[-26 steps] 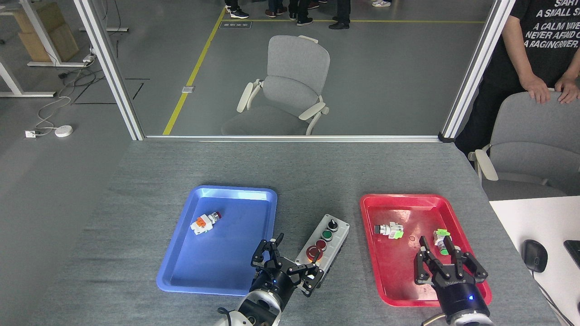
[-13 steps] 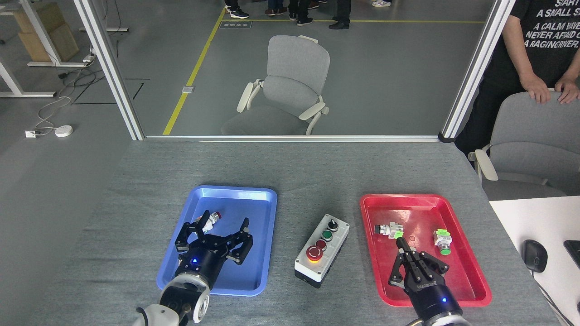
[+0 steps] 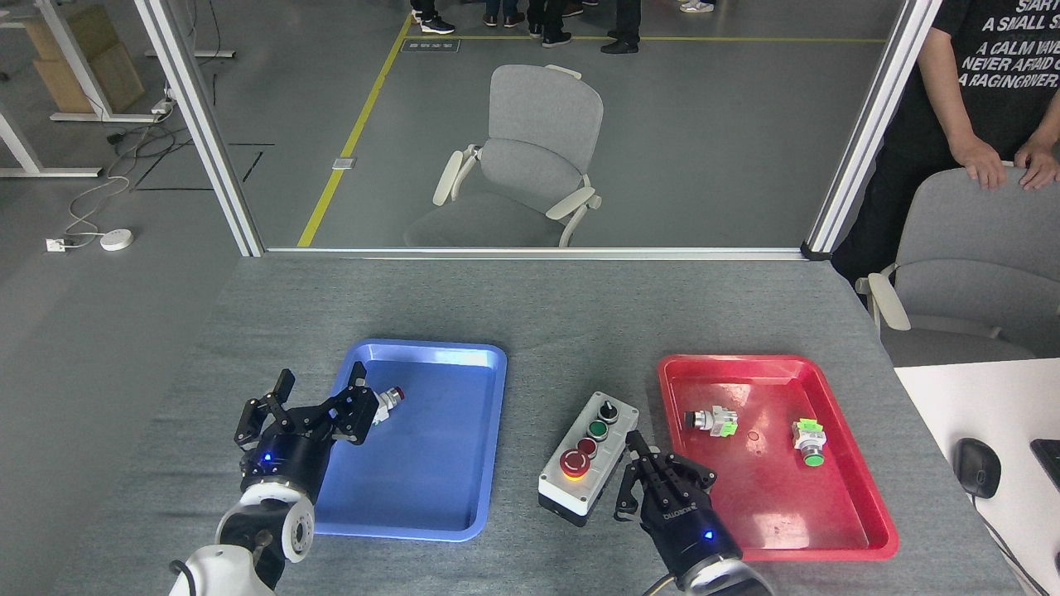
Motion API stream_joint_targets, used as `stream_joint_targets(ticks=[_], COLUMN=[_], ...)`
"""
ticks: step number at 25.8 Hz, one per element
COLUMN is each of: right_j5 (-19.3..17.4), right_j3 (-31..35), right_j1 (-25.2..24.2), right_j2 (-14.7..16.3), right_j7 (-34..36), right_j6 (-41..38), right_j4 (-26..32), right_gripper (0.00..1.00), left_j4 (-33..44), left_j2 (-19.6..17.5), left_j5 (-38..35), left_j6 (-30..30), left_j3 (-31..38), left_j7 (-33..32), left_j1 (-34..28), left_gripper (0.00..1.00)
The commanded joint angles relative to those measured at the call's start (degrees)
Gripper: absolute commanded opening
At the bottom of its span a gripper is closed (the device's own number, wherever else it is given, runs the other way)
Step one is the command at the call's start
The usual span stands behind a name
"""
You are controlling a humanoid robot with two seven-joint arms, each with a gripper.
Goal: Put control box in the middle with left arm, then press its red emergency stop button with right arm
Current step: 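Move the right gripper down onto the red button of the control box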
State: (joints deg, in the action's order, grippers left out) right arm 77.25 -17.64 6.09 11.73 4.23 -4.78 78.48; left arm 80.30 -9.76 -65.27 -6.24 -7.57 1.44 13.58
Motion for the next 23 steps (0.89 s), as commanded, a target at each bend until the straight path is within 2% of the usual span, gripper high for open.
stream_joint_targets(ticks=[1, 4, 8, 13, 23], right_j5=[0.5, 0.6, 1.4, 2.1, 2.1], right_j3=[-2.0, -3.5, -4.7, -5.7, -6.8], right_j1=[0.7, 2.0, 3.0, 3.7, 3.5], right_j2=[-1.9, -3.2, -4.6, -5.4, -5.1], right_j7=[-0.3, -2.3, -2.4, -2.5, -2.5], right_j6=[0.7, 2.1, 3.4, 4.3, 5.0], right_j4=[-1.0, -1.4, -4.6, -5.5, -8.5], right_gripper=[0.0, 0.0, 0.0, 0.0, 0.0], left_j4=[-0.7, -0.8, -0.8, -0.1, 0.0], left_j2=[-0.1, -0.2, -0.1, 0.2, 0.2], left_j5=[0.1, 0.0, -0.3, -0.2, -0.4], left_j6=[0.0, 0.0, 0.0, 0.0, 0.0], left_j3=[1.0, 1.6, 1.6, 1.7, 1.7], left_j7=[1.6, 1.9, 2.0, 2.0, 1.9], left_j1=[0.0, 0.0, -0.4, -1.7, -1.5], left_gripper=[0.98, 0.98, 0.98, 0.99, 0.99])
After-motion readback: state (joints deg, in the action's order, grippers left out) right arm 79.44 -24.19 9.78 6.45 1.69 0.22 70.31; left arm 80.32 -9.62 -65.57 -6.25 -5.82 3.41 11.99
